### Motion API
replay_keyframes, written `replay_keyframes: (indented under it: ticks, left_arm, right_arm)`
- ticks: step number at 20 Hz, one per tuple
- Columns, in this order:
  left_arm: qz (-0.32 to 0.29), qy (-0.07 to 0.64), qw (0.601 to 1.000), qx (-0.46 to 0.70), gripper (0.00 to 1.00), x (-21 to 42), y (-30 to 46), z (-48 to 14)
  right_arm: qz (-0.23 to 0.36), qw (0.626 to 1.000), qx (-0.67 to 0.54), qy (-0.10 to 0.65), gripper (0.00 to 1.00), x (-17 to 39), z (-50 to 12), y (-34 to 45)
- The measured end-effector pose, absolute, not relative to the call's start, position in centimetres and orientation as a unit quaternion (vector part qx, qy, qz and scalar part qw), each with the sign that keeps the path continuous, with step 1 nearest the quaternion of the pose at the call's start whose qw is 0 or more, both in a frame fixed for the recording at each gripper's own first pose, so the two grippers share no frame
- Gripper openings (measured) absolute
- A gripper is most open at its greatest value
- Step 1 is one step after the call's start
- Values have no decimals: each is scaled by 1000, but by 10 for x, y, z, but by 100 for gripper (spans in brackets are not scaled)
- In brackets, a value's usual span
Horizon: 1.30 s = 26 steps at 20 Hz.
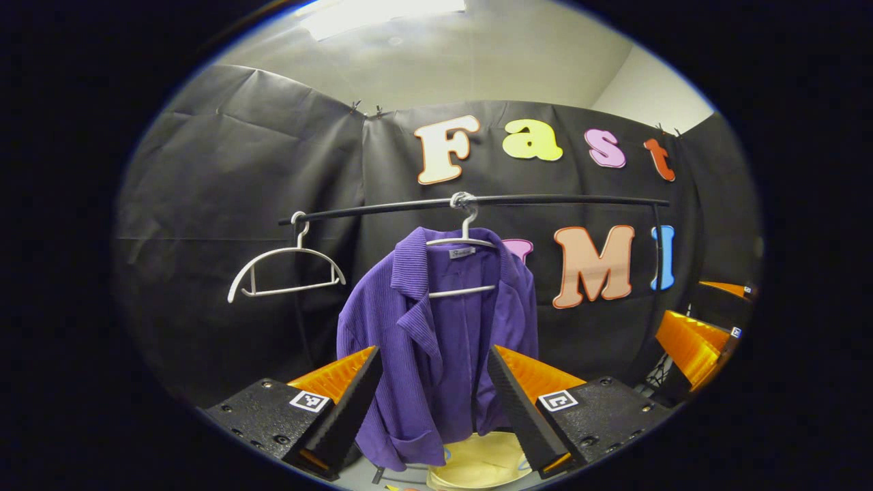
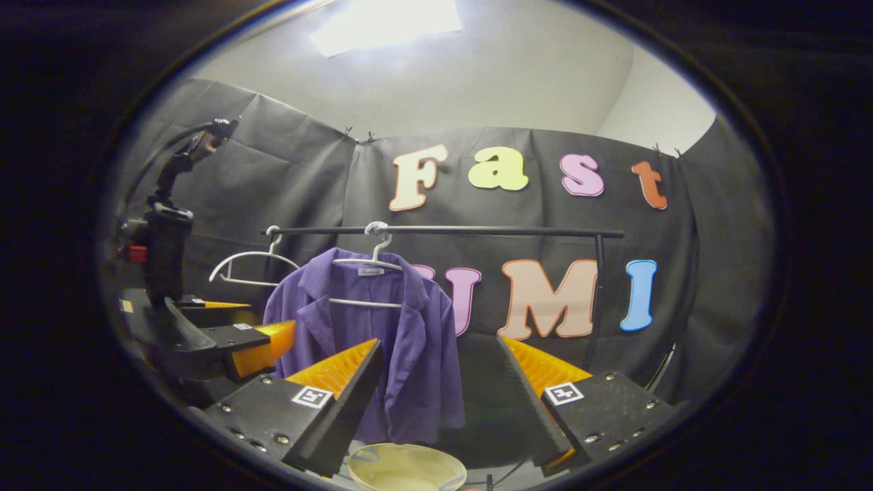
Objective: Grasp the clothes on the hanger with both hands and then place them into the laundry hamper below.
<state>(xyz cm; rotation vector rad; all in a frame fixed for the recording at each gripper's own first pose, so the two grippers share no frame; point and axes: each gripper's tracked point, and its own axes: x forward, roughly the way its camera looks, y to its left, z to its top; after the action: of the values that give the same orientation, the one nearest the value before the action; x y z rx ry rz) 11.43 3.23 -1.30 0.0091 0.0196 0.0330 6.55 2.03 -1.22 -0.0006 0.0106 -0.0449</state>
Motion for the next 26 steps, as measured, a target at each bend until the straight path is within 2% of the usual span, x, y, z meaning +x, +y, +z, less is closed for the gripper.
replay_keyframes:
  ticks: [2,3,9,14,15,16,17,19,24,25,26]
  left_arm:
    - [31,10,999,3,95,135,38,-15]
    - [38,9,999,3,92,147,41,-16]
    - [88,21,996,13,92,204,53,-38]
    - [144,25,989,26,92,234,69,-60]
    - [156,18,987,26,96,240,74,-60]
    - [169,14,985,28,92,245,78,-60]
    - [179,11,983,31,95,249,81,-60]
    - [185,14,982,45,92,258,86,-62]
    - [203,19,977,60,17,261,107,-60]
    - [201,20,977,61,10,262,107,-60]
    - [198,23,978,65,7,262,109,-61]
  right_arm:
    - [-17,1000,1,2,97,84,-15,19]
    - [-14,1000,2,0,97,95,-16,18]
    - [6,1000,6,-3,97,162,-29,2]
    - [7,1000,4,4,97,209,-35,-16]
    - [6,1000,2,8,96,215,-38,-19]
    - [6,1000,0,11,97,222,-40,-21]
    - [7,1000,-1,11,97,227,-41,-22]
    - [8,1000,2,10,97,236,-44,-19]
    - [19,1000,16,18,97,250,-57,-9]
    - [22,999,17,19,97,253,-59,-7]
    - [24,999,18,21,97,257,-61,-4]
